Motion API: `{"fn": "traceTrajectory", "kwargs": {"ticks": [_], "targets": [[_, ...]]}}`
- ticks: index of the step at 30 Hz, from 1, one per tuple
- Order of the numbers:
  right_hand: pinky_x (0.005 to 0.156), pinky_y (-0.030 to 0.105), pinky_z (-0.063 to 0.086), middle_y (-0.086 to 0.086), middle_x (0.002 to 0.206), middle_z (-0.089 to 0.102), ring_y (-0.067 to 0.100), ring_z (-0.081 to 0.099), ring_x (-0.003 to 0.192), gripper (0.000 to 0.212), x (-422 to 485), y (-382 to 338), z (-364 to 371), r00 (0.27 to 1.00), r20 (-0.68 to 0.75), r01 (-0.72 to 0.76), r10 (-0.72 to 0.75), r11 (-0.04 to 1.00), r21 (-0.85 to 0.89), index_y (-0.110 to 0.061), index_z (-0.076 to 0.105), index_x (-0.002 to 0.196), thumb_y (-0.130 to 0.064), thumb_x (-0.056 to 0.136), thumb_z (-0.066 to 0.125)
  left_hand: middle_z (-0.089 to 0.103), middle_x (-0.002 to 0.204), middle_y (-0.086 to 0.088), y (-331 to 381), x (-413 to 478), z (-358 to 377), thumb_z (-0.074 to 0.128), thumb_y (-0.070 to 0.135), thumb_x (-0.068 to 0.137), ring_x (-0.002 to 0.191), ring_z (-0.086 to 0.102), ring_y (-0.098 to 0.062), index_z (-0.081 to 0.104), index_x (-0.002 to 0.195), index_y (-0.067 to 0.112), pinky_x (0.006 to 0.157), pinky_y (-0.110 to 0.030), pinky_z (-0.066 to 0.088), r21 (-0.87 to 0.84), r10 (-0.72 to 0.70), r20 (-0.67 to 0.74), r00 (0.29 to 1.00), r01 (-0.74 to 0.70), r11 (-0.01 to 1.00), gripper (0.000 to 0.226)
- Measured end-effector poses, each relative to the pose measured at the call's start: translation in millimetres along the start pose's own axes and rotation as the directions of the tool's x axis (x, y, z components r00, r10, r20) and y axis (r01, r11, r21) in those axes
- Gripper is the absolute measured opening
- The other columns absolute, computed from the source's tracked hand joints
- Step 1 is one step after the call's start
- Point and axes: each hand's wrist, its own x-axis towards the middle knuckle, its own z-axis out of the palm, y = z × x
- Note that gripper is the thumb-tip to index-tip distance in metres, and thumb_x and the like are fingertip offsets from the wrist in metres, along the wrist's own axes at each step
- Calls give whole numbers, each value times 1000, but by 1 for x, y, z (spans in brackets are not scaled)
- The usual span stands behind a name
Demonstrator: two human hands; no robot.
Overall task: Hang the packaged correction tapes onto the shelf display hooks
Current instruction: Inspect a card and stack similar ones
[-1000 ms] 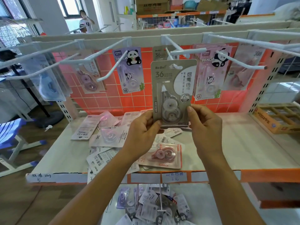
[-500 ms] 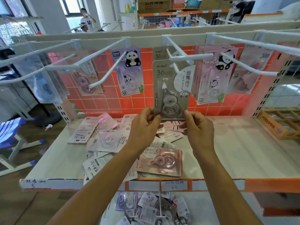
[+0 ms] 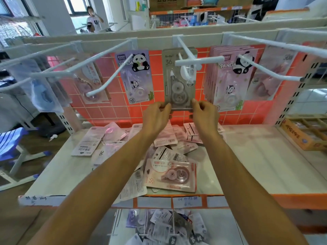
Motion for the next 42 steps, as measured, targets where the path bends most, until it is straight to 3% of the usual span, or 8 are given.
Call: {"fn": "traceTrajectory", "kwargs": {"ticks": [4,11,15,18,24,30,37,42], "targets": [[71,37,49,14,75,69,31,65,76,46,13,-5,7,1000,-10,-15,14,995,-94,-3,66,77,-40,96,47,73,79,-7,2,13,3,51,26,95,76,71,-24,61,67,23,78,-45,57,63,-10,-27,1000,11,998,30],[75,29,43,8,96,70,27,64,92,33,13,10,12,999,35,-2,8,988,-154,-9,67,104,-36,95,50,71,82,-5,-10,9,5,51,27,96,77,66,-23,67,82,6,78,-35,54,157,-52,19,998,49,986,30],[79,32,46,10,108,65,28,61,99,39,-7,31,5,983,155,-53,100,959,-280,-8,53,123,-33,93,57,68,109,-5,-22,-15,5,55,28,94,100,62,-21,59,122,8,88,-32,48,378,-39,155,987,-23,925,34],[77,32,45,9,109,65,29,61,100,42,-23,46,0,960,258,8,110,908,-418,-10,51,127,-30,91,60,62,126,-7,-31,-36,5,59,26,93,116,58,-23,53,131,9,97,-34,46,495,20,271,962,-157,855,42],[96,33,41,9,136,54,26,51,123,47,-63,60,-6,843,511,181,167,807,-562,-12,49,135,-24,91,59,51,137,-7,-43,-79,8,54,34,93,127,44,-25,45,139,13,104,-40,39,673,61,435,899,-369,641,51],[84,35,48,7,121,62,28,58,108,40,-94,67,-2,752,626,283,208,756,-591,-16,55,123,-25,84,61,31,151,-9,-51,-118,5,50,37,90,141,24,-26,31,144,13,109,-43,29,741,-18,522,853,-442,505,62],[86,40,49,7,118,61,29,56,106,38,-104,68,-5,767,616,298,179,750,-590,-21,54,120,-31,84,57,24,155,-11,-70,-142,6,55,47,88,144,20,-29,21,149,12,112,-48,27,764,-130,524,842,-397,509,78],[86,41,46,10,116,52,31,48,108,27,-106,67,-11,787,582,307,203,690,-656,-15,56,107,-29,84,59,9,160,-12,-80,-152,5,55,42,90,147,11,-28,7,153,13,116,-46,24,743,-83,525,847,-408,530,84]]}}
